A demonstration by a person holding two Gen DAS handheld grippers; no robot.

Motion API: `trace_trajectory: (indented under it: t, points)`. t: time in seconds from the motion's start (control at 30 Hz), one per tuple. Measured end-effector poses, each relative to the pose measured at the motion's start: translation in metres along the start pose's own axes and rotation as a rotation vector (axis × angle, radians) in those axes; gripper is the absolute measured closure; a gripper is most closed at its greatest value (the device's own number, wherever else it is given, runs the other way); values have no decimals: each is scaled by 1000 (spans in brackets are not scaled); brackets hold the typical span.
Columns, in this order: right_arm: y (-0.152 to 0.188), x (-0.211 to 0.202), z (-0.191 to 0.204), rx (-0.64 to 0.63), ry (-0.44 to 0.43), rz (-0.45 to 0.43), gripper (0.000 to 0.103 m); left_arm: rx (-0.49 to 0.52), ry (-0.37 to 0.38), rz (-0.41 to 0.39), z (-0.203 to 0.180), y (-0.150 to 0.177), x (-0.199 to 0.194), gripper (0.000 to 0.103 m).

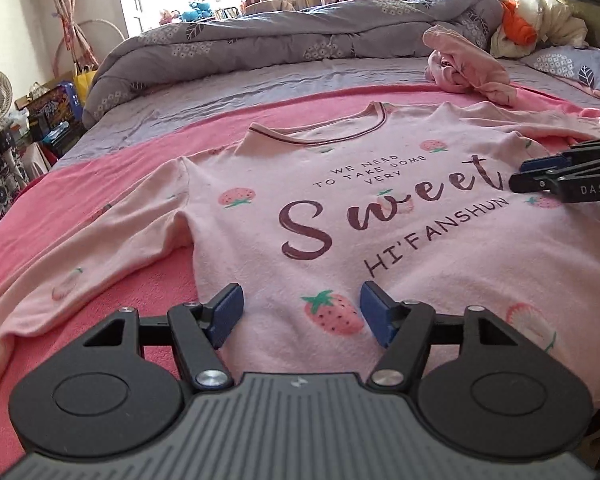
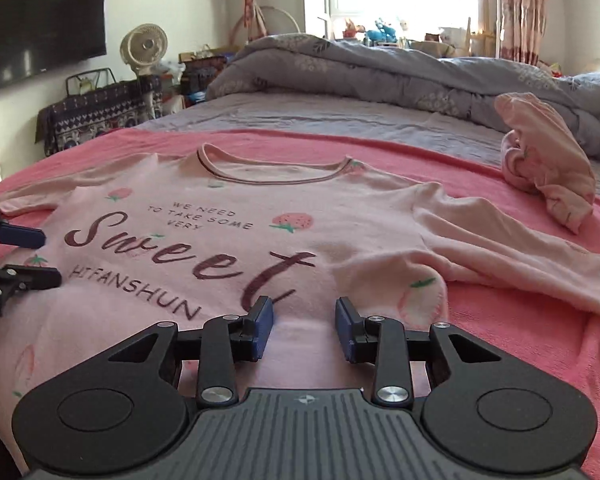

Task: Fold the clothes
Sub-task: 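Release the hem and raise the right gripper over the spread shirt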

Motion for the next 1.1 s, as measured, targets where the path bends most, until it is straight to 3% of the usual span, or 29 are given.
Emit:
trace_trajectory:
  t: [0.1,0.13,0.23,0.4,0.53,0.63,0.7,0.8,0.9,0.97,1.1]
  points:
    - [0,-5,-14,-17,105,0,62,-1,-19,13,-1,0,0,33]
    - [2,-5,-20,-7,128,-2,52,0,-31,17,-3,-1,1,33]
    - [3,-7,-26,40,121,1,52,-3,-56,29,-5,-3,3,33]
    - [-1,-20,-22,-17,207,-8,50,-18,-50,34,-4,-3,4,33]
    - [-5,-39,1,-27,108,-36,49,-26,-48,29,-3,-2,4,33]
    - [3,-43,22,-64,29,-5,45,-32,-44,24,-4,-2,4,33]
    - [17,-41,27,-99,29,40,44,-37,-39,19,-3,-1,3,33]
    - [32,-52,20,-137,33,35,43,-39,-31,7,-2,1,0,32]
    - [40,-67,2,-132,70,61,40,-36,-28,-9,0,4,-7,32]
    - [44,-78,-11,-120,103,85,32,-33,-22,-15,2,6,-16,32]
    - [38,-99,-29,-60,108,57,32,-29,-30,-23,8,3,-33,33]
Point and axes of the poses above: each gripper's, at about its wrist camera, not at the fingertips, and x roughly the way its jaws point, z to its left, y to its underside, the point moved 10 cm from there along x, roughly the way its jaws point, and after that the axes turned 6 degrees about x, right-handed, at the moved point
